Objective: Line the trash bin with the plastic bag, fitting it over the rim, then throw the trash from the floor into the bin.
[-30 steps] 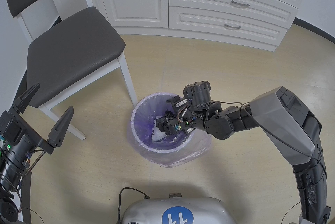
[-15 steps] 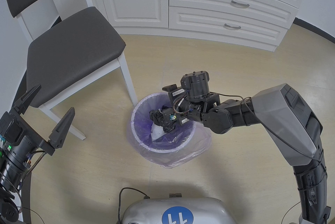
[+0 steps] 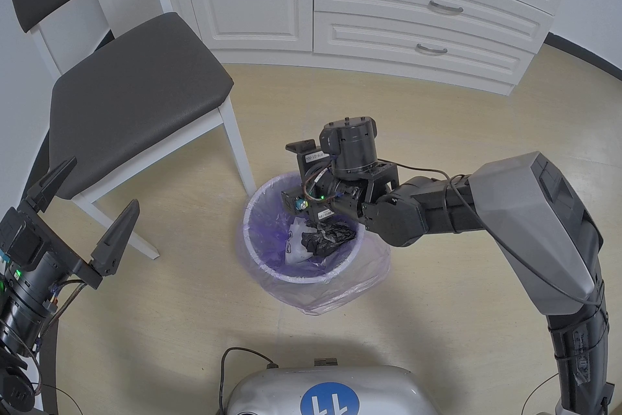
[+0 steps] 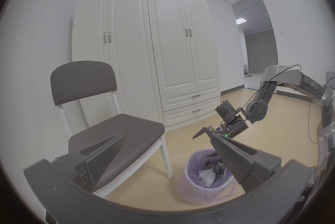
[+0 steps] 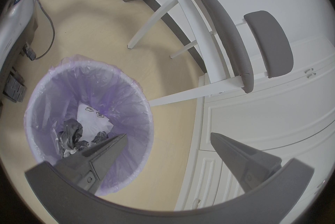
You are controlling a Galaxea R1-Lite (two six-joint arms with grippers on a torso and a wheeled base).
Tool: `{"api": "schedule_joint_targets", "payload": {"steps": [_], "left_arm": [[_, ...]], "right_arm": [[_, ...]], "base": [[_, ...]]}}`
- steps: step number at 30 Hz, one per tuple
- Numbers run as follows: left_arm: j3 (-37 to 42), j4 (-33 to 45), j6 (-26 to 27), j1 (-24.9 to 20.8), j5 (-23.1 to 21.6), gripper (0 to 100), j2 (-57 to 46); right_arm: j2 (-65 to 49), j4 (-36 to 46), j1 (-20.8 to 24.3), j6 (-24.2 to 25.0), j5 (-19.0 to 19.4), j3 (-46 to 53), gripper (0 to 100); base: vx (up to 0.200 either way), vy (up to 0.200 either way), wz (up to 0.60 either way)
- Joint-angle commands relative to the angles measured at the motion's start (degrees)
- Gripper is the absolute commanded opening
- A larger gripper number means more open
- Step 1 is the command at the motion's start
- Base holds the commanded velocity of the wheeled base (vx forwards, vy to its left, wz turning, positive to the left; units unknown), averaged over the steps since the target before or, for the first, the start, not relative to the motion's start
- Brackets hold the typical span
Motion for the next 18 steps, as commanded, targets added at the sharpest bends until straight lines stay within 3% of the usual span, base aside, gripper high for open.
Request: {"api": "schedule_joint_targets", "payload": {"steps": [1,11,18], "left_arm": [[-0.01,-0.02,-0.07,-0.03,0.01,100,-0.16],[-0.09,-0.02,-0.16,0.05,0.01,100,0.01],[-0.09,-0.02,-0.16,0.05,0.01,100,0.01]], "right_arm": [[-0.90,-0.92,-0.22,0.13,0.08,5.43,100],[-2.84,-1.18,-1.80,-0.40,-0.01,16.59,100],[-0.90,-1.18,-1.89,-0.40,-0.19,15.19,100]], "base": [[0.000,0.000,0.00],[0.000,0.000,0.00],[0.000,0.000,0.00]]}}
